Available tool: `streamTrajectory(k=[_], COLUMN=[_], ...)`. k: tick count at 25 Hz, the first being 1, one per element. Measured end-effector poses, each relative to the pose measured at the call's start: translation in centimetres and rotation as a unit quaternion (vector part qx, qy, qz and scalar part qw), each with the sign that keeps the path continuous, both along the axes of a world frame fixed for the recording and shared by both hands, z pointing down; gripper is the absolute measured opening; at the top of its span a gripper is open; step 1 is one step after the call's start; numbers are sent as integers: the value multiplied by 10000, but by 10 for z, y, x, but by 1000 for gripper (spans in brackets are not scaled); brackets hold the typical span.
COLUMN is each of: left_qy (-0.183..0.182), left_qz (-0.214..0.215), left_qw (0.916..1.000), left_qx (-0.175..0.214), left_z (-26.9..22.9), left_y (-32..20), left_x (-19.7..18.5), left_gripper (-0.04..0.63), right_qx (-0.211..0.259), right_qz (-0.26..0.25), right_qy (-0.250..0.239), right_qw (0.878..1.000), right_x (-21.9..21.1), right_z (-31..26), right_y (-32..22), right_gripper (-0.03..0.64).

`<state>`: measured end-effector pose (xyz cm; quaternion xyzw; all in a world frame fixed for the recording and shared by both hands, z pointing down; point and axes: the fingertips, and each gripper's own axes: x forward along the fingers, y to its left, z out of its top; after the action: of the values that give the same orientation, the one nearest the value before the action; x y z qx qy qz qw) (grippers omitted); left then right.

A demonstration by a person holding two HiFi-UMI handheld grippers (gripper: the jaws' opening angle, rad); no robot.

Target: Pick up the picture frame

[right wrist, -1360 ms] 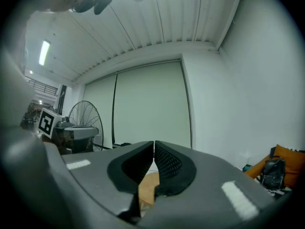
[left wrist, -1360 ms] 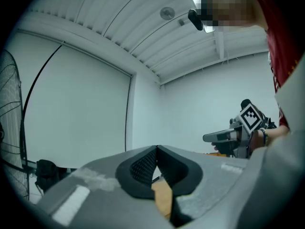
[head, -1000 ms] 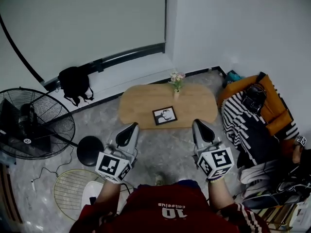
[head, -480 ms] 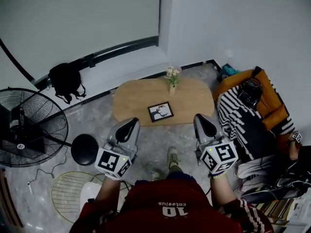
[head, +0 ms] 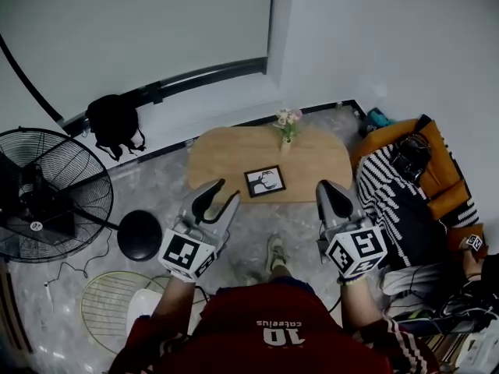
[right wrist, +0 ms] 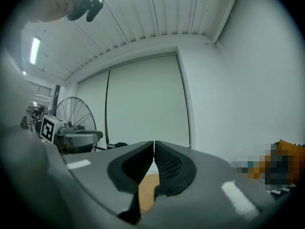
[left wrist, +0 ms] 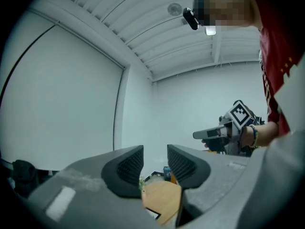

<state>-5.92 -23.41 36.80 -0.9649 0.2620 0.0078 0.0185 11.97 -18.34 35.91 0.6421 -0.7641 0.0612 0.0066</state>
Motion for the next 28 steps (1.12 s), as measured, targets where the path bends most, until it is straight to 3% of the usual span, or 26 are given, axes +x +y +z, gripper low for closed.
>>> streamTrajectory(k=[5,19,23,28], left_qy=[-311,-1176,-1444,-2225], left_qz=[461,1185,1485,1729], left_qw=[9984,9859,9779,9572], left_qx=[-88,-74,-286,-662], left_z=[29,151,215,306], left_y=[-10,-74,-91,-104], left_x=[25,94,120,147], left_gripper=[225,227,227,227], right_qx=[3,-306,-437,-672], right_qz=[-1,206,333,486], right_qy=[-5,-82,-102,-269], right_qw=[10000,9993,9984,9962], right_x=[12,70,96,128], right_z=[6,55,83,116], right_y=[-7,-61,-78,-89], right_gripper=[-5,-5,-5,-5])
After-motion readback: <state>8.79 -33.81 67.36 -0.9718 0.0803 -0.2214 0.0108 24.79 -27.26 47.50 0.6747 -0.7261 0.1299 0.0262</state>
